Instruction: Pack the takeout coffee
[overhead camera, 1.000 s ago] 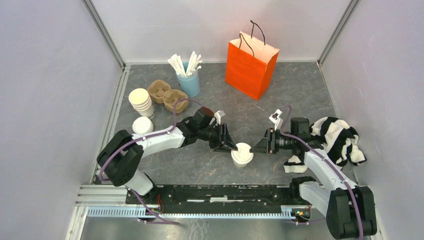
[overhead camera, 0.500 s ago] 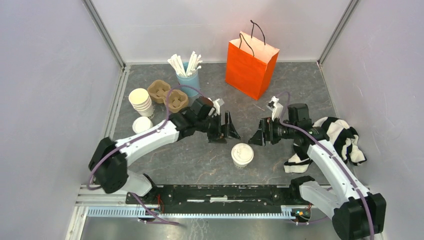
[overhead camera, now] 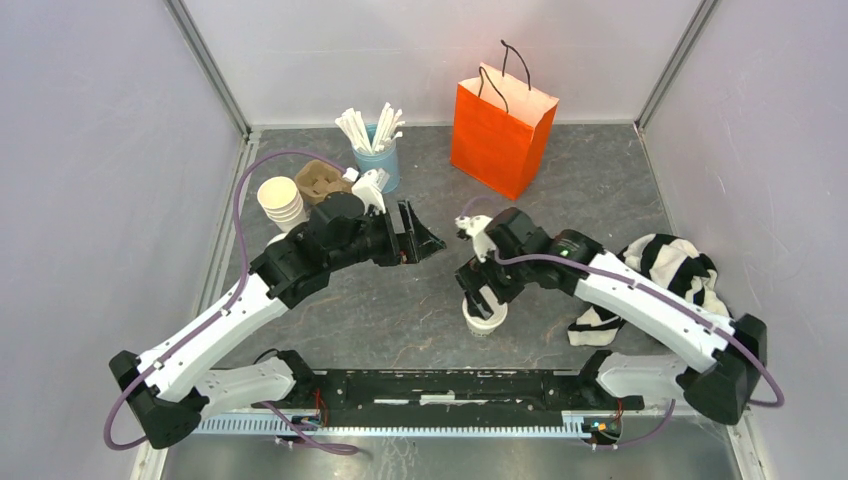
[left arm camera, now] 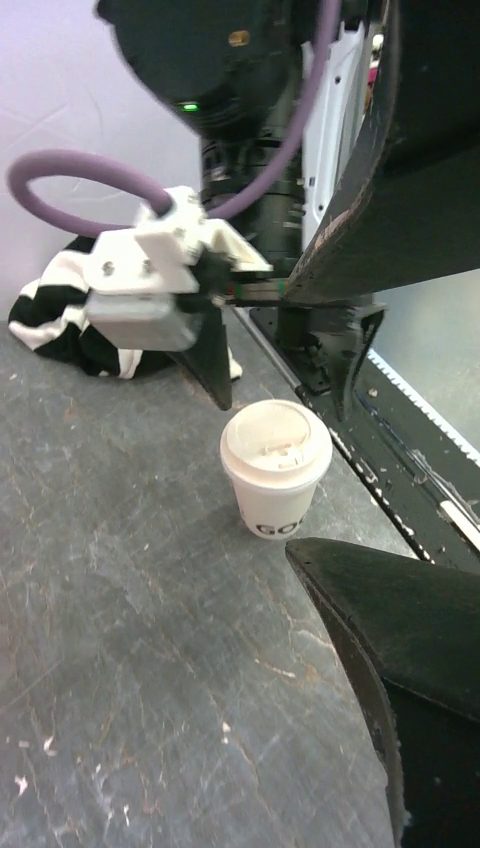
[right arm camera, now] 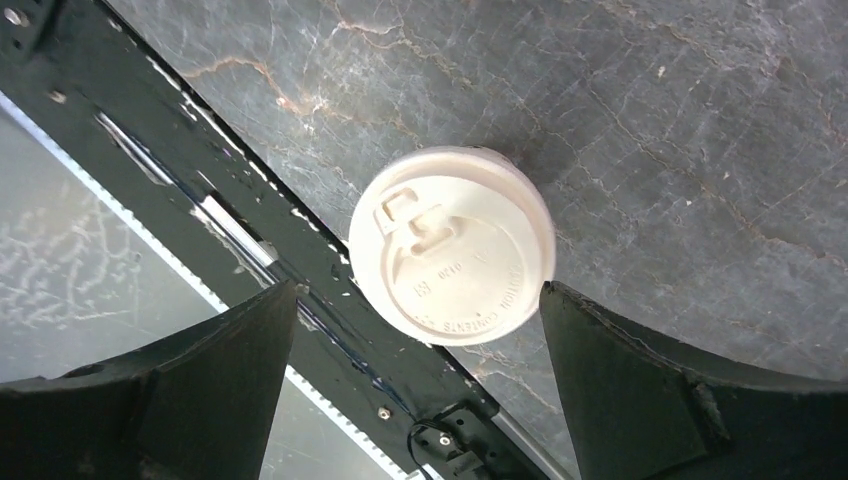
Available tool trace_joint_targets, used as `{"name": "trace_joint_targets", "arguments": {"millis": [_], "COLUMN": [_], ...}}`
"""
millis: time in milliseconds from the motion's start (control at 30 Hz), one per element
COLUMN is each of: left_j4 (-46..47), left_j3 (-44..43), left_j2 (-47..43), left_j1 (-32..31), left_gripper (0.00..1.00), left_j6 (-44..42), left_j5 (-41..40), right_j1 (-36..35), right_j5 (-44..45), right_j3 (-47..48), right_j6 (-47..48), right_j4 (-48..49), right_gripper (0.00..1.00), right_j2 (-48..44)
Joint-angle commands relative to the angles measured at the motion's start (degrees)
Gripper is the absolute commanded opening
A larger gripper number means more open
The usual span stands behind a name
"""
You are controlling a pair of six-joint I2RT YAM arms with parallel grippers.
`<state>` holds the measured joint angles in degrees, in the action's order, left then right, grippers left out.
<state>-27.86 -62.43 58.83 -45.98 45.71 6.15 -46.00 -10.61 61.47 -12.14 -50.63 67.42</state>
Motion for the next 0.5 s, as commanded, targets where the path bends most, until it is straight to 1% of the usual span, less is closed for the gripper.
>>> {"name": "trace_joint_targets", "arguments": {"millis": [0, 67, 200, 367, 467], "left_j4": [-2.6, -3.0, -3.9, -4.8, -5.2], "left_j3": [-2.1, -1.9, -1.7, -2.0, -2.4], "left_j2": [-0.4, -0.7, -1.1, -1.0, -0.8], "left_j1": [0.2, 0.2, 0.2, 0.2, 0.2], "left_gripper": [0.93, 0.93, 0.93, 0.94, 0.94], "left_j6": [-4.2, -4.4, -4.7, -5.3, -5.8], "left_j5": [-4.4, -4.4, -4.9, -4.9, -4.7], "right_j1": [-6.7, -9.0, -11.1, -11.3, -11.3], "right_j5": [11.9, 14.4, 17.8, 18.9, 17.8], "right_j3": [5.2, 6.6, 7.9, 7.1, 6.5], "right_j6": [-1.0, -1.2, -1.4, -1.2, -1.3], "right_j4": [-4.4, -5.2, -6.0, -5.5, -3.8], "right_gripper": [0.98, 0.98, 0.98, 0.98, 0.98], "right_j2": [4.9, 6.7, 8.6, 9.6, 9.8]}}
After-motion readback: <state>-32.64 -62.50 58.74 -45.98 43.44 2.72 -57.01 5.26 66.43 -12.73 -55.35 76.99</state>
